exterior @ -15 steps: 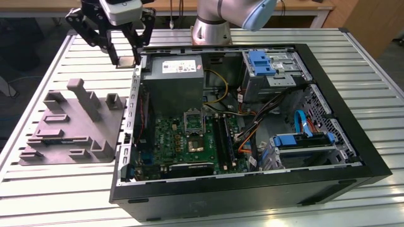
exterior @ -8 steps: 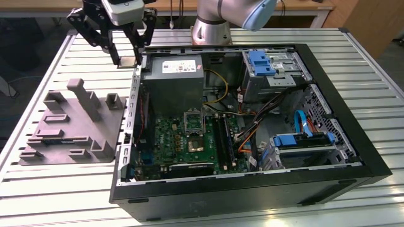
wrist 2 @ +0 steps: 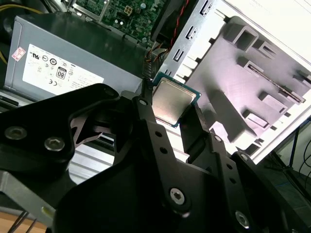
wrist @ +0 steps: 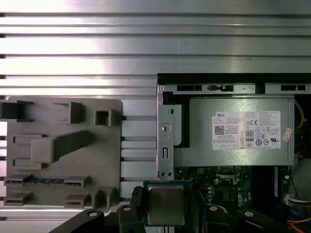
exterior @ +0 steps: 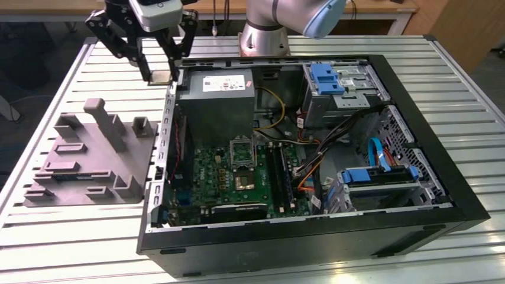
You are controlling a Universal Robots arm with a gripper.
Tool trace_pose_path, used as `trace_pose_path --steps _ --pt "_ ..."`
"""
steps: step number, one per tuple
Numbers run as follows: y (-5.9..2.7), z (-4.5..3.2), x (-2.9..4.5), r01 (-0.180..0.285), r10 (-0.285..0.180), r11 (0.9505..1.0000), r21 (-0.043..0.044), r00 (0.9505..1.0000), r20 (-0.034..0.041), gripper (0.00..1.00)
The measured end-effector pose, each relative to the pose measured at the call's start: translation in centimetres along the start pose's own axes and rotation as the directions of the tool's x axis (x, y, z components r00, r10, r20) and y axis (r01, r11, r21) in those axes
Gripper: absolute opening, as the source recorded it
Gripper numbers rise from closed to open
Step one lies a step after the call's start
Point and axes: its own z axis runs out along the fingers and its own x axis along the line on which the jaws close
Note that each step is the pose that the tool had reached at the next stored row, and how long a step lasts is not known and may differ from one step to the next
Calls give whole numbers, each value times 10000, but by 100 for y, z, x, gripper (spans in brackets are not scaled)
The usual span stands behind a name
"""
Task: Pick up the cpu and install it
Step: 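Pick up the cpu and move it towards the insertion slot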
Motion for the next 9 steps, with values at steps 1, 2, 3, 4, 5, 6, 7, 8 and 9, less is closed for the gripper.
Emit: trace_pose_path --steps 1,2,3,4,5,6,7,8,9 --pt "0 0 -1 -1 1 10000 0 10000 0 47" --pt "0 0 -3 0 0 10000 1 10000 -1 47" --pt "0 0 -5 0 0 10000 0 10000 0 47" --pt "0 0 -6 0 0 10000 1 10000 -1 47" --pt "0 0 -15 0 0 10000 0 10000 0 47" --pt "0 0 -28 0 0 10000 0 10000 0 47" --pt "0 0 -29 0 0 10000 0 10000 0 47" --pt "0 0 -30 0 0 10000 0 10000 0 47" --pt "1 0 -31 0 0 10000 0 10000 0 47"
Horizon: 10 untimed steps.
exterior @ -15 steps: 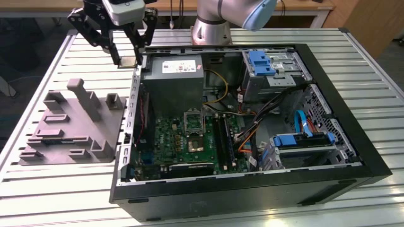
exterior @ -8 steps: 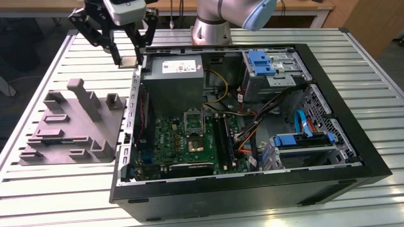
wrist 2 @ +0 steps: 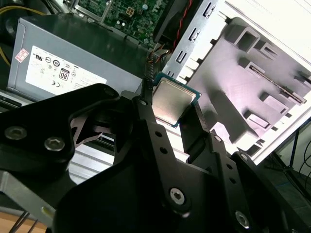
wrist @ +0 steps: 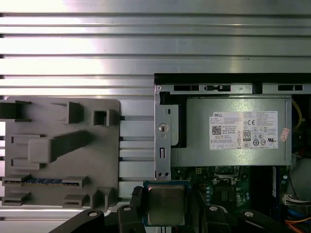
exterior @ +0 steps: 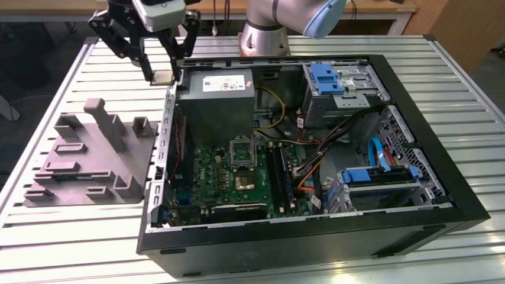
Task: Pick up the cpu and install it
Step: 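Pick up the cpu and move it towards the insertion slot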
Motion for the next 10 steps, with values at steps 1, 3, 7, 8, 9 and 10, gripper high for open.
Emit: trace_pose_path --steps 1,3,7,8,9,10 --pt "0 0 -2 0 0 10000 0 10000 0 47" --pt "0 0 -10 1 -1 10000 0 10000 0 47" --pt "1 0 -34 1 -1 10000 0 10000 0 47" --pt "0 0 -43 0 0 10000 1 10000 0 47" --pt "1 0 -53 0 0 10000 0 10000 0 47" --pt "1 0 -64 1 -1 10000 0 10000 0 47"
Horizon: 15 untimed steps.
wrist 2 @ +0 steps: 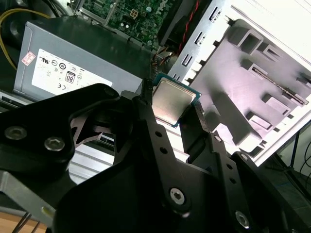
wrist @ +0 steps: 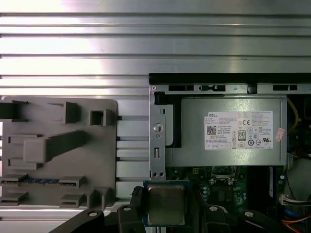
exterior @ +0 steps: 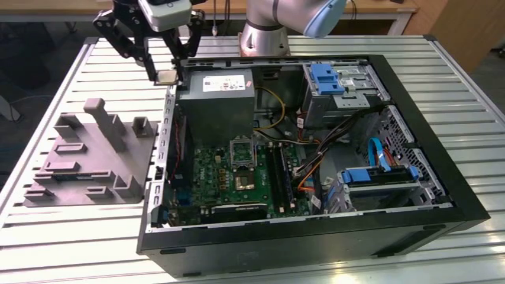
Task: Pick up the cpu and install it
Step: 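Pick up the cpu and move it towards the insertion slot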
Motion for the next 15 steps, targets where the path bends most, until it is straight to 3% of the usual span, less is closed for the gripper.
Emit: trace_pose_path --steps 15 --pt "2 1 -133 -1 1 10000 0 10000 0 47"
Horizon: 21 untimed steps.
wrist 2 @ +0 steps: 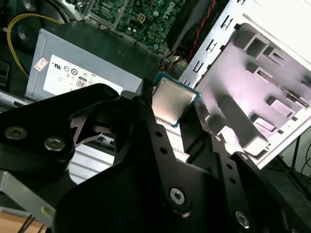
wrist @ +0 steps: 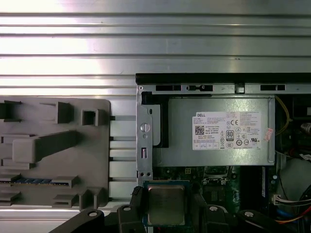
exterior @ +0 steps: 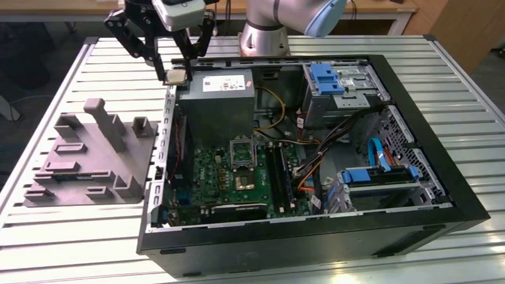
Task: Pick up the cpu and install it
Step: 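Pick up the cpu and move it towards the insertion slot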
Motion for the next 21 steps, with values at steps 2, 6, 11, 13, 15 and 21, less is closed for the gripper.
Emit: trace_pose_path --steps 2,6,11,13,15,21 --pt "0 0 -20 0 0 10000 0 10000 0 47" --pt "0 0 -38 0 0 10000 0 10000 0 47" --pt "0 0 -39 0 0 10000 0 10000 0 47" --pt "0 0 -39 0 0 10000 0 10000 0 47" --pt "0 0 -39 0 0 10000 1 10000 0 47" --pt "2 1 -121 0 0 10000 0 10000 1 47"
